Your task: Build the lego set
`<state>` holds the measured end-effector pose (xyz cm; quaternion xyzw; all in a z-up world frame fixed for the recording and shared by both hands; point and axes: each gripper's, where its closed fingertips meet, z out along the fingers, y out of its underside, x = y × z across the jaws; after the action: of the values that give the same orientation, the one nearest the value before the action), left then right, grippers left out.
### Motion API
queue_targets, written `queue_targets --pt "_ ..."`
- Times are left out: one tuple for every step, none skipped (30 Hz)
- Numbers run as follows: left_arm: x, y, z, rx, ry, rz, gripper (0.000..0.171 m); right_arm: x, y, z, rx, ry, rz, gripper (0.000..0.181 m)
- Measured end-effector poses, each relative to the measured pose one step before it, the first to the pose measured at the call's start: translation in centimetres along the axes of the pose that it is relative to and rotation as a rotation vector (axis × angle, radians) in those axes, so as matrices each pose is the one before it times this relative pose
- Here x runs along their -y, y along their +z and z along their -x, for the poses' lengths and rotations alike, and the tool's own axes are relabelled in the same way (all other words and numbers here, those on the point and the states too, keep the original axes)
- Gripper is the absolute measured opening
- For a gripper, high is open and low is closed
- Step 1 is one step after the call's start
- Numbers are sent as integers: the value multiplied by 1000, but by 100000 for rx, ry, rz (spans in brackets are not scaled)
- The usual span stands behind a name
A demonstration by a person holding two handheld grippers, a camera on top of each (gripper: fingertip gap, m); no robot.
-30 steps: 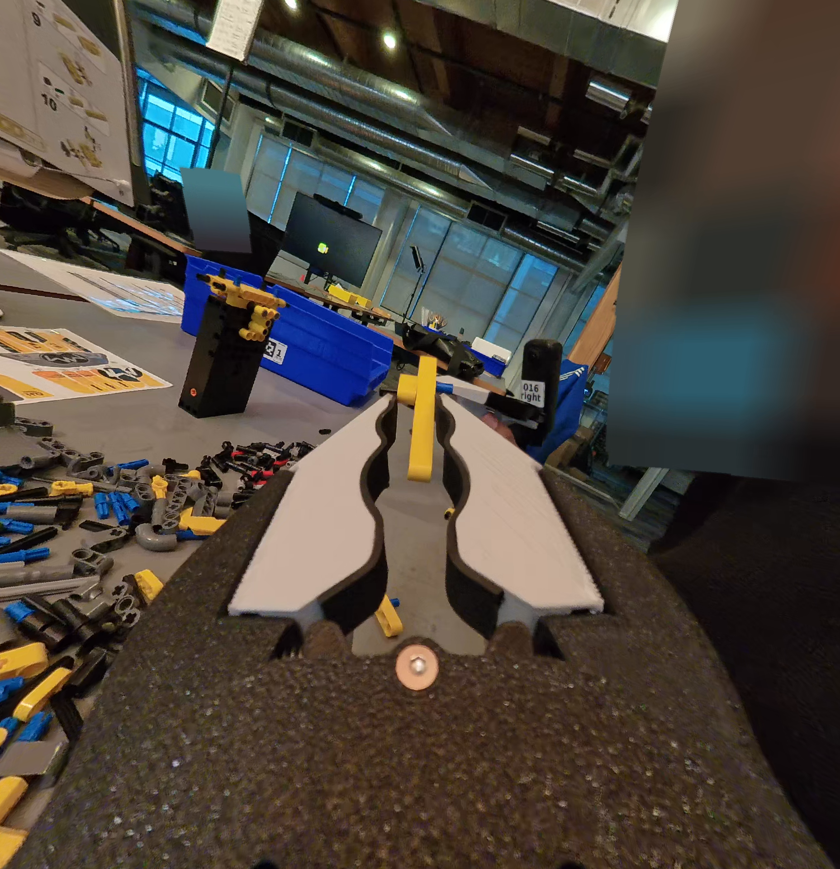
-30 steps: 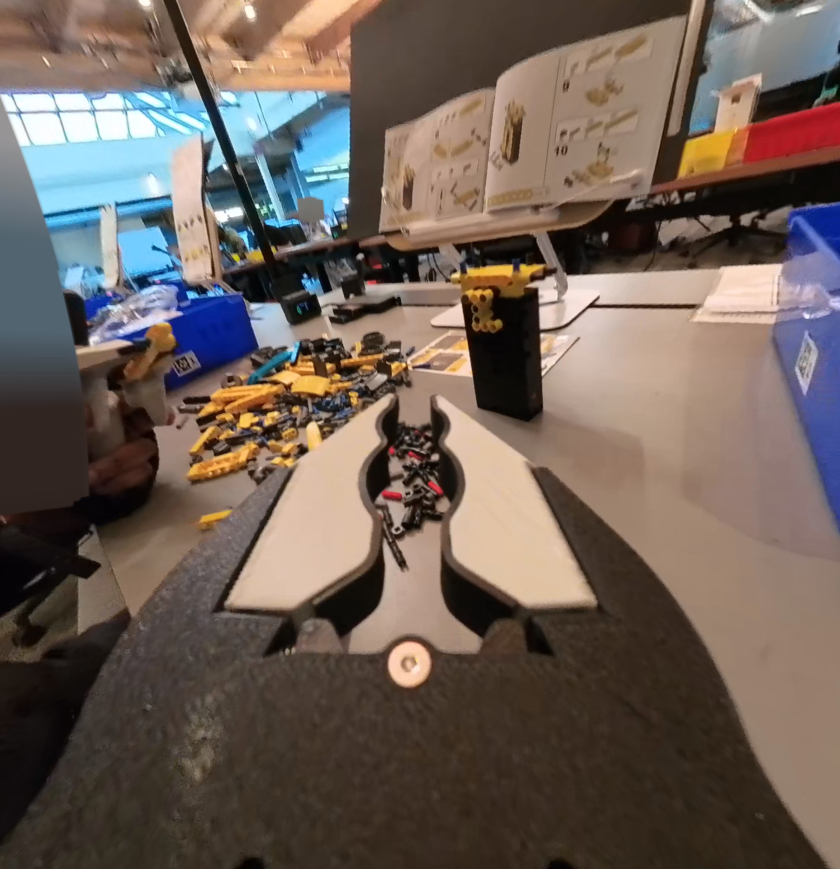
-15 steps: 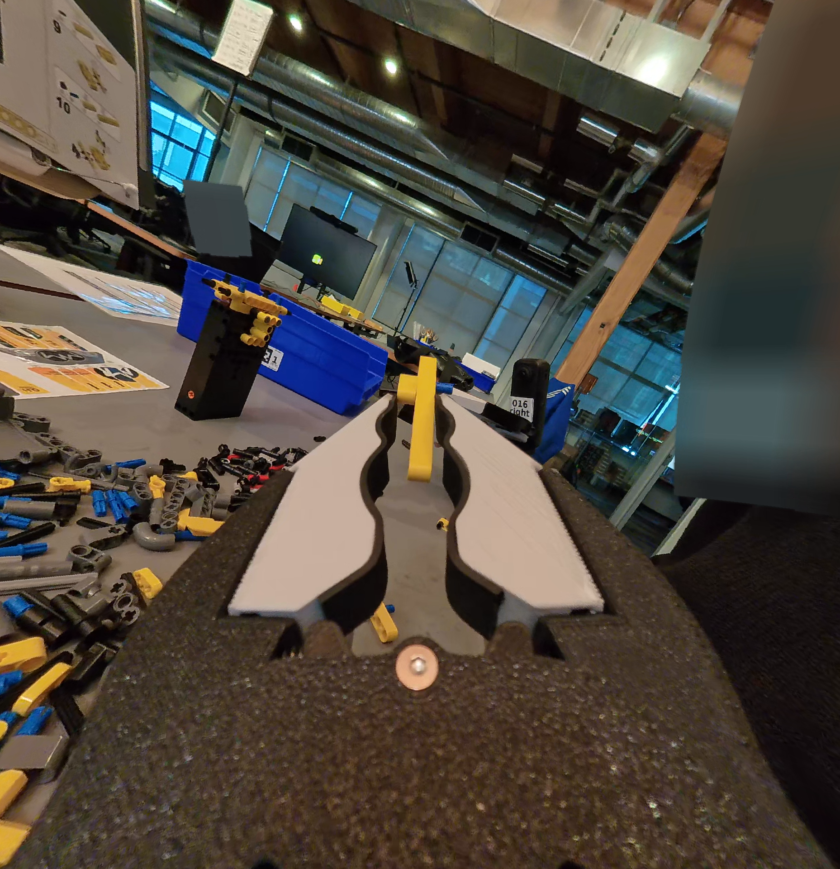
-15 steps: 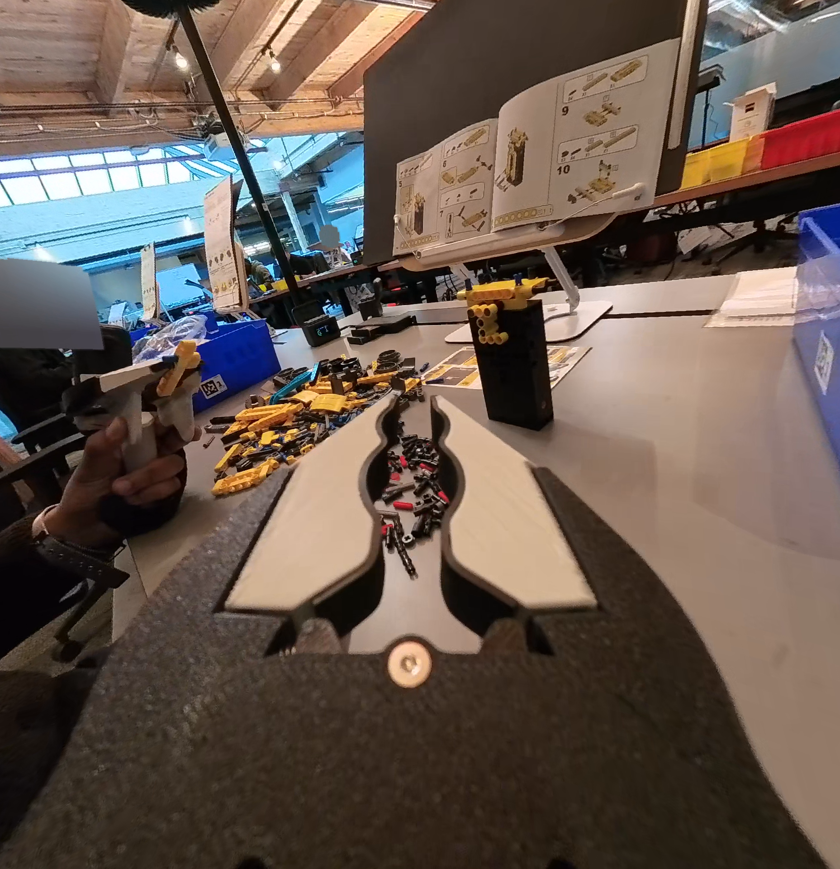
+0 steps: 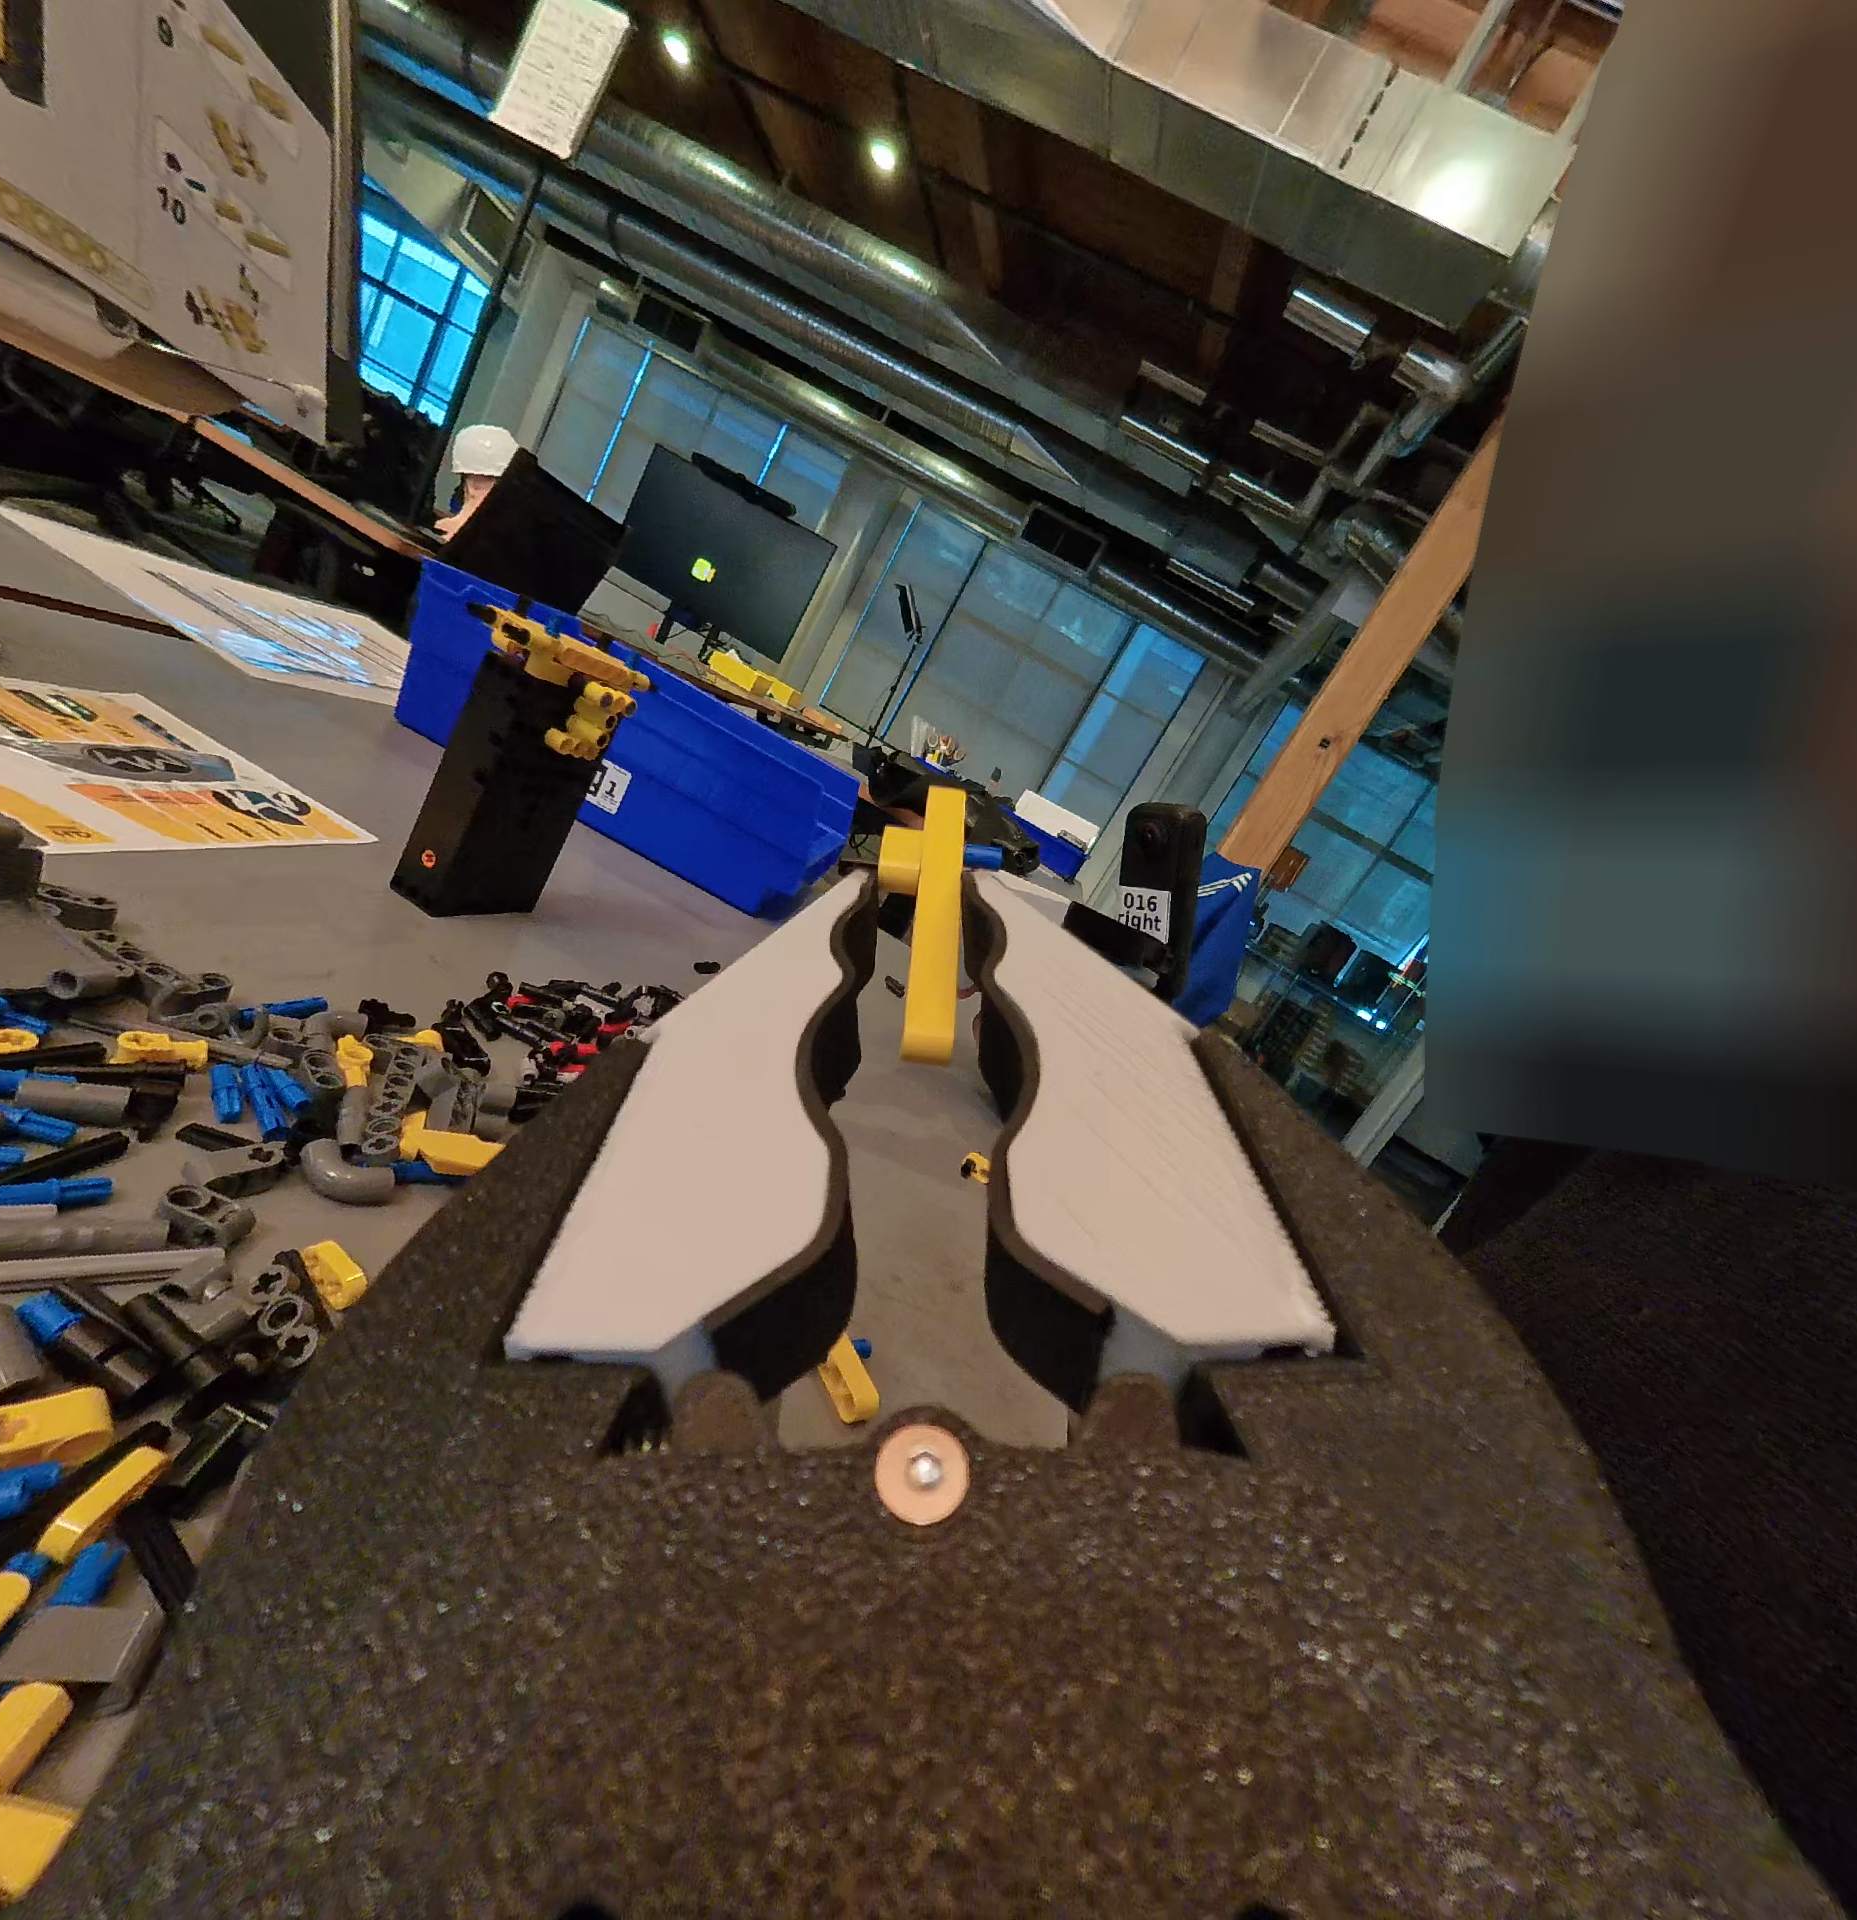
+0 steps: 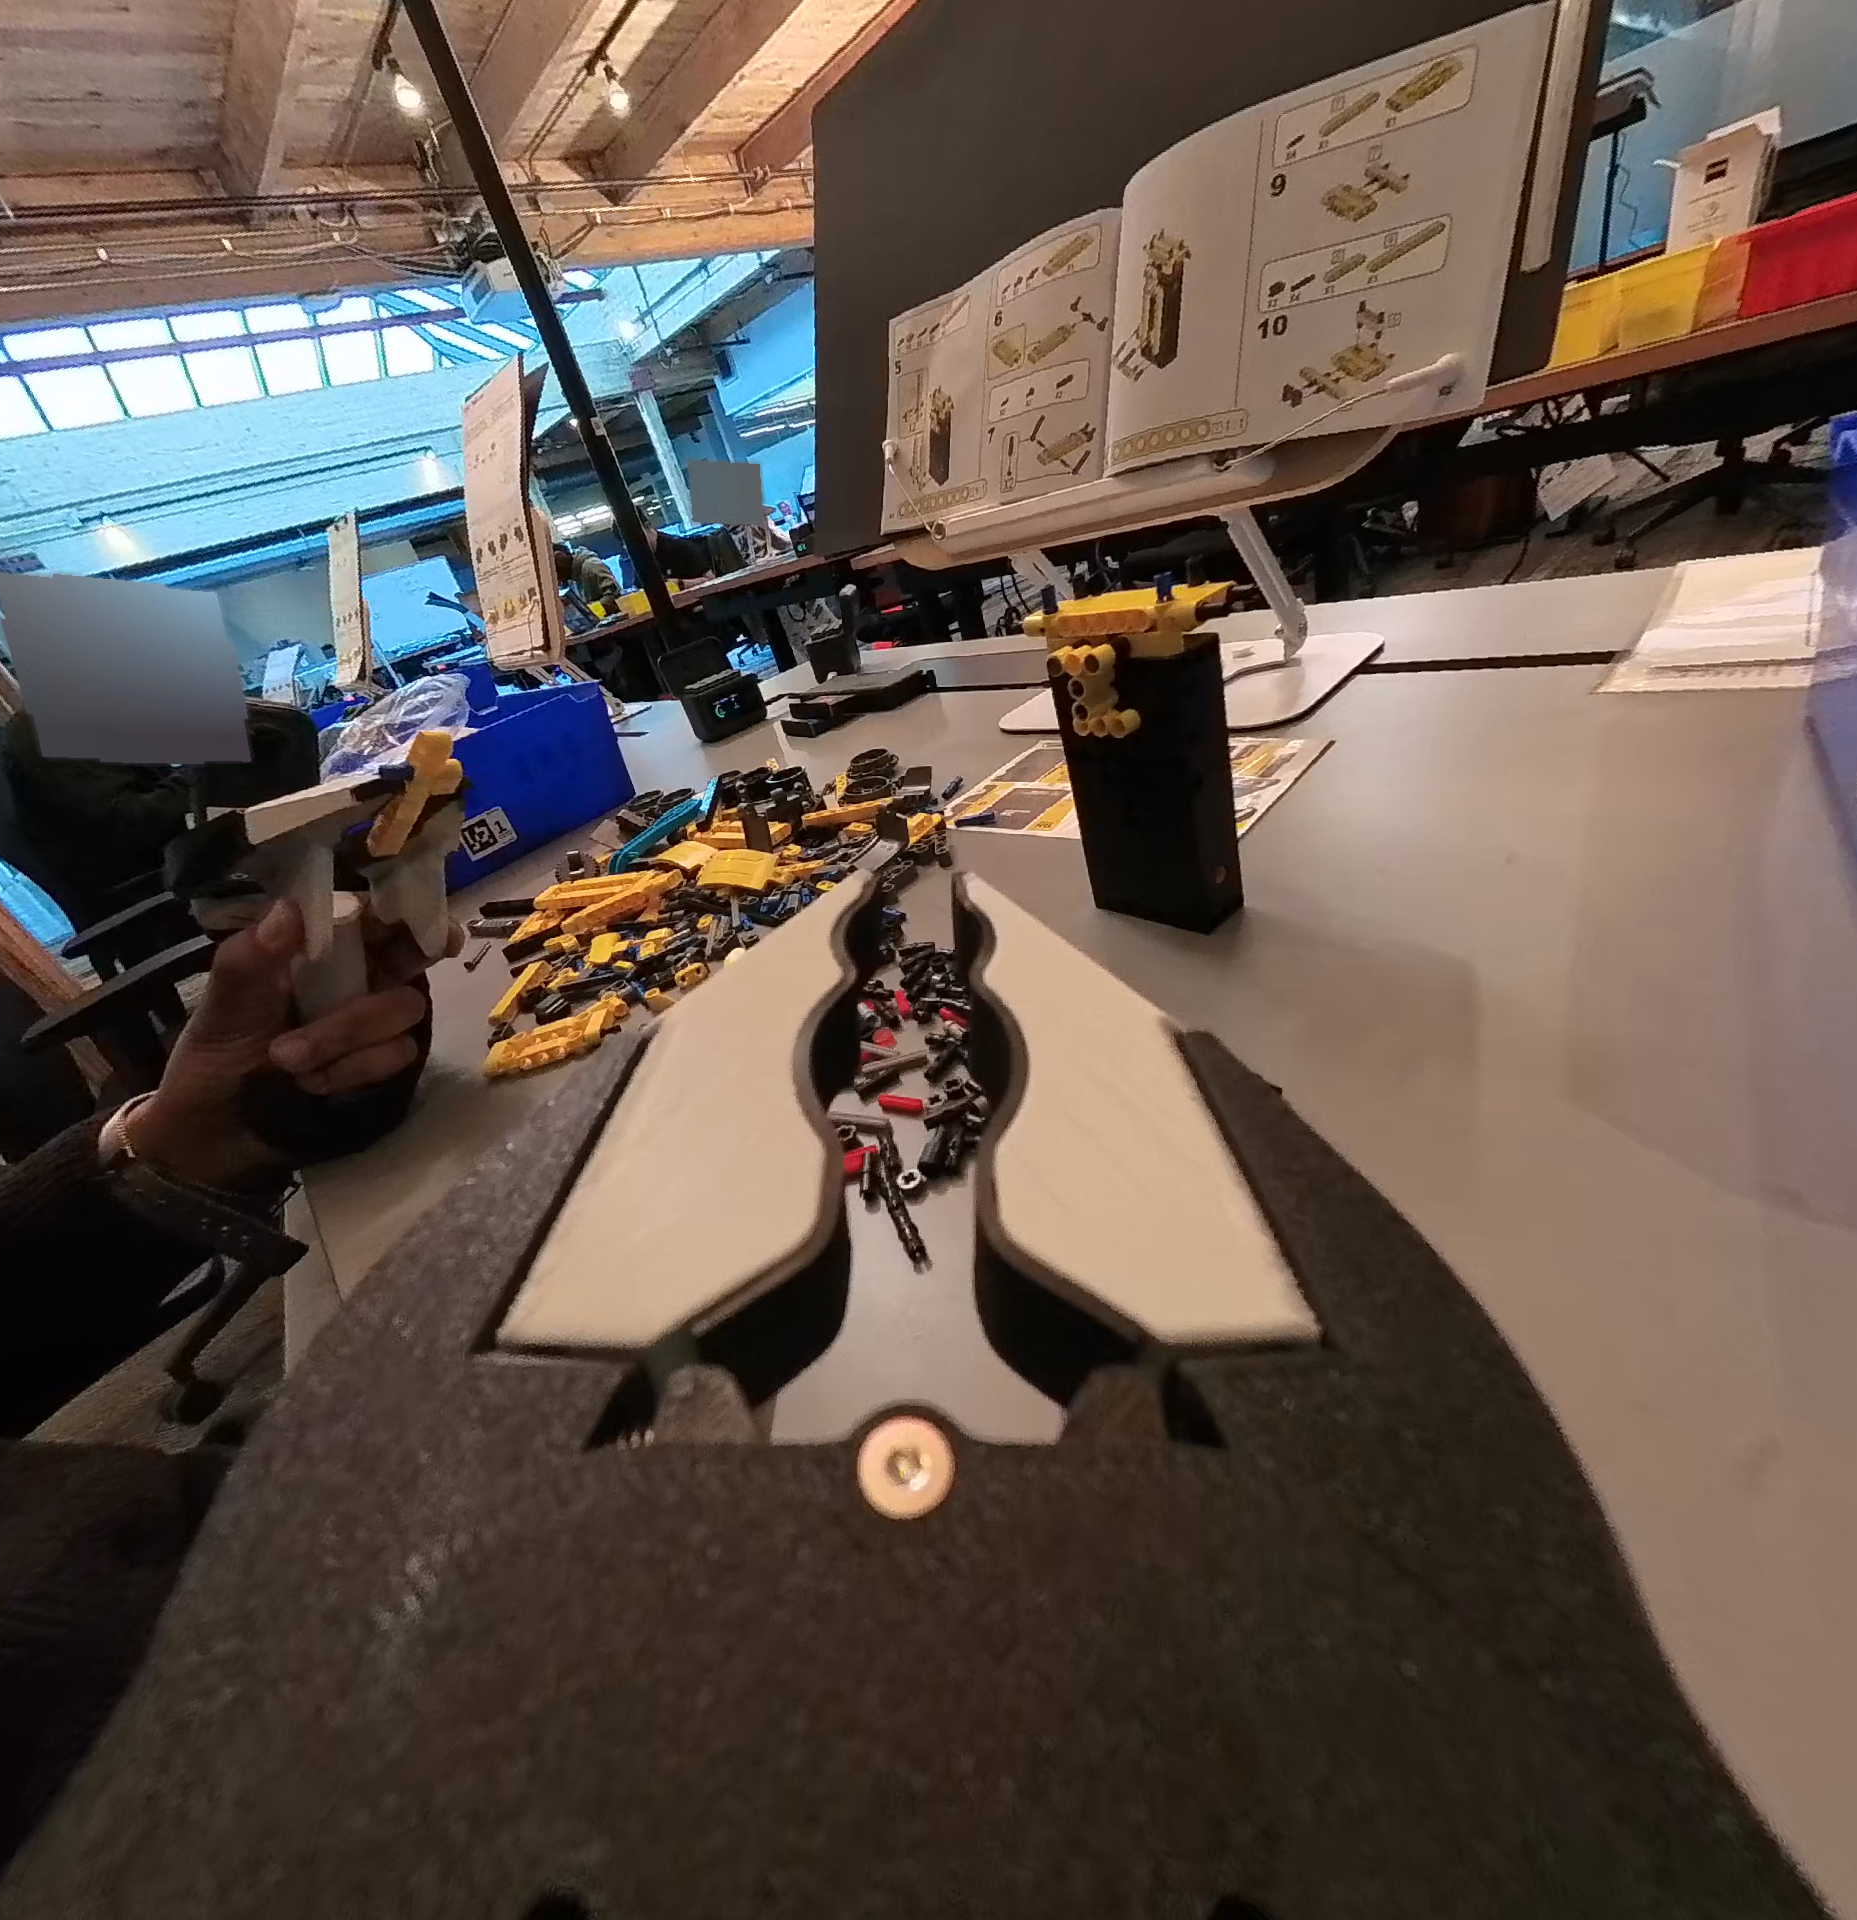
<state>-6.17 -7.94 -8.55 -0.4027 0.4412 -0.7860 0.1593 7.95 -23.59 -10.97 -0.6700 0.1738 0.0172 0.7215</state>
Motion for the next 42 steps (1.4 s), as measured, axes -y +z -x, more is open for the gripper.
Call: queue_targets --pt "42 -25 33 54 -193 -284 15 -10 14 -3 146 209 69 13" --pt "35 -14 34 100 -206 -207 15 -7 15 -5 140 201 47 13" --pt "21 -21 114 576 -260 -115 15 -4 6 -6 140 205 37 13" --pt "13 -9 135 651 -356 -105 15 -2 7 -8 133 202 23 13" --pt "23 -12 44 103 -409 -123 15 0 7 2 137 202 -10 13" --pt "29 -9 23 -78 -343 -163 15 7 1 -9 126 217 -34 13" --pt "29 -30 18 20 -173 -233 15 -2 1 -15 103 230 -39 13" --pt "40 -26 1 4 -58 -240 15 11 -7 -15 97 228 -58 13" --pt "34 -14 19 52 -71 -183 15 14 -6 -12 97 260 -73 13" --pt "19 -6 16 48 -111 -113 15 4 4 -19 103 295 -56 13" --pt "-2 -7 16 57 -114 -58 15 7 -10 -10 118 252 -24 13" --pt "12 -9 20 77 -111 -62 15 -5 14 -4 101 155 24 13" --pt "24 -11 19 88 -65 -150 15 -14 9 -6 62 77 68 13" --pt "33 -22 17 76 -69 -183 15 -8 7 1 45 37 72 13" --pt "22 -19 21 50 -120 -156 15 -2 0 0 43 53 35 13" --pt "26 -4 22 33 -167 -108 15 2 -3 -8 63 100 -37 13" --pt "6 -12 13 23 -177 -73 15 14 -8 -4 81 151 -109 13" --pt "4 2 29 42 -168 -40 15 24 -12 -7 105 220 -158 13" --pt "7 -12 7 -9 -127 -23 15 26 -27 -11 152 300 -202 13" --pt "-5 6 0 -45 -72 -17 15 43 -28 -23 161 394 -271 13" --pt "-4 -2 -6 -25 -30 32 15 40 -25 -31 140 503 -293 13" --pt "-16 8 -6 -34 -23 81 15 28 -21 -33 166 531 -189 13" --pt "-15 8 -3 -41 31 74 15 11 -4 -13 183 389 -63 13" --pt "-4 -2 -15 -16 58 32 15 3 -4 3 115 150 -37 13" --pt "-7 5 -7 -26 32 6 15 8 -7 6 25 -72 -67 13" --pt "1 0 -4 -28 5 -6 15 12 -10 15 -11 -184 -74 13" --pt "2 -6 0 -43 -75 -30 15 4 -4 17 -15 -170 -23 13" --pt "15 -8 -3 -79 -134 -82 15 -9 5 17 19 -91 11 13" --pt "18 -14 10 -59 -141 -115 15 5 -8 5 59 -15 -27 13" --pt "26 -11 4 -55 -155 -114 15 17 -13 24 116 32 -124 13" --pt "16 -1 25 -14 -199 -85 15 29 -34 25 178 34 -249 13" --pt "21 -14 17 -52 -231 -87 15 52 -37 21 147 16 -339 13" --pt "17 -21 -1 -106 -193 -171 15 35 -32 17 21 -34 -336 13" --pt "46 -23 -4 -120 -127 -286 15 40 -27 10 -55 -99 -245 13" --pt "45 -31 6 -116 -156 -292 15 9 -18 2 -86 -145 -108 13" --pt "38 -28 -7 -187 -287 -232 15 -7 1 2 -127 -187 47 13" --pt "39 -21 -5 -302 -366 -233 15 -22 21 1 -180 -210 188 13" --pt "52 -37 -14 -321 -358 -297 15 -47 34 -18 -252 -212 303 13" --pt "61 -41 -1 -290 -381 -369 15 -50 37 -9 -291 -213 367 13" --pt "78 -42 0 -371 -534 -444 15 -36 23 -7 -278 -298 266 13" --pt "53 -41 34 -270 -752 -299 15 50 -31 19 -365 -701 -307 13" --pt "12 -28 254 986 -1052 31 15 182 -141 -15 -1119 -1459 -1346 13"
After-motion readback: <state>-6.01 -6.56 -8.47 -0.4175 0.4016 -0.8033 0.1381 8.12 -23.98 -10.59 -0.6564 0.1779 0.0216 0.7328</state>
